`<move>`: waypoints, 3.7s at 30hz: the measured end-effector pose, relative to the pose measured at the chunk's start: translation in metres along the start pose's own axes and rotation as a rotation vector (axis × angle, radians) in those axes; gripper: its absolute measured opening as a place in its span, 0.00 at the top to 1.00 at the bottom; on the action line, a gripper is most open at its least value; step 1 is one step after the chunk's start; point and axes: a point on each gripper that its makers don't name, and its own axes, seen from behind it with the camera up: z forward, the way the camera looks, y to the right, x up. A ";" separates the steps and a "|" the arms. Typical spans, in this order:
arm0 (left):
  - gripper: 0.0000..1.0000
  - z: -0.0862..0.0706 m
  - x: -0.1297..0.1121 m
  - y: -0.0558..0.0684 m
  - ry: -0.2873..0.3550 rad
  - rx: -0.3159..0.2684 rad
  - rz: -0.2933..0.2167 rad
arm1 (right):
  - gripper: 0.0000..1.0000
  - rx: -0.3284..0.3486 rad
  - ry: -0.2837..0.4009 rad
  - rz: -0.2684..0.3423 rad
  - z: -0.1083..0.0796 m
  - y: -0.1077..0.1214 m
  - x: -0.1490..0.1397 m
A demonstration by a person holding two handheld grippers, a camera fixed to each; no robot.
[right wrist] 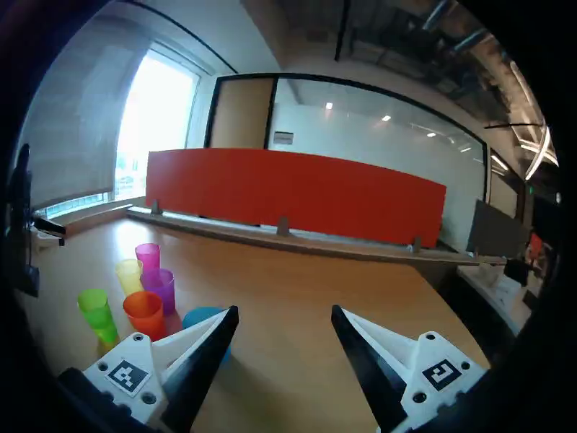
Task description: Pour water
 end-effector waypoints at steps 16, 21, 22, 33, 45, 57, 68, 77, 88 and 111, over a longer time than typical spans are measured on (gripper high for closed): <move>0.03 -0.006 0.063 -0.033 0.252 0.157 -0.060 | 0.00 -0.088 0.212 0.080 0.002 0.000 0.050; 0.03 -0.009 0.069 -0.044 0.302 0.213 -0.064 | 0.00 -0.113 0.233 0.079 0.002 -0.001 0.052; 0.03 -0.009 0.068 -0.046 0.305 0.220 -0.063 | 0.00 -0.113 0.232 0.084 0.003 -0.002 0.052; 0.03 -0.010 0.059 -0.054 0.297 0.302 -0.030 | 0.00 -0.128 0.221 0.130 0.002 0.002 0.053; 0.03 0.006 0.053 -0.054 0.311 0.340 -0.017 | 0.00 -0.091 0.198 0.140 0.007 -0.012 0.053; 0.03 0.019 0.017 -0.056 0.306 0.337 -0.019 | 0.00 -0.140 0.198 0.176 0.003 0.003 0.056; 0.03 0.021 0.002 -0.059 0.321 0.333 -0.024 | 0.00 -0.149 0.193 0.161 0.002 0.003 0.057; 0.03 0.025 -0.011 -0.064 0.310 0.332 -0.044 | 0.00 -0.158 0.192 0.152 0.001 0.005 0.060; 0.03 0.028 -0.021 -0.066 0.287 0.335 -0.037 | 0.00 -0.162 0.198 0.149 -0.001 0.008 0.065; 0.03 0.030 -0.024 -0.068 0.282 0.334 -0.044 | 0.00 -0.188 0.221 0.111 0.005 0.016 0.061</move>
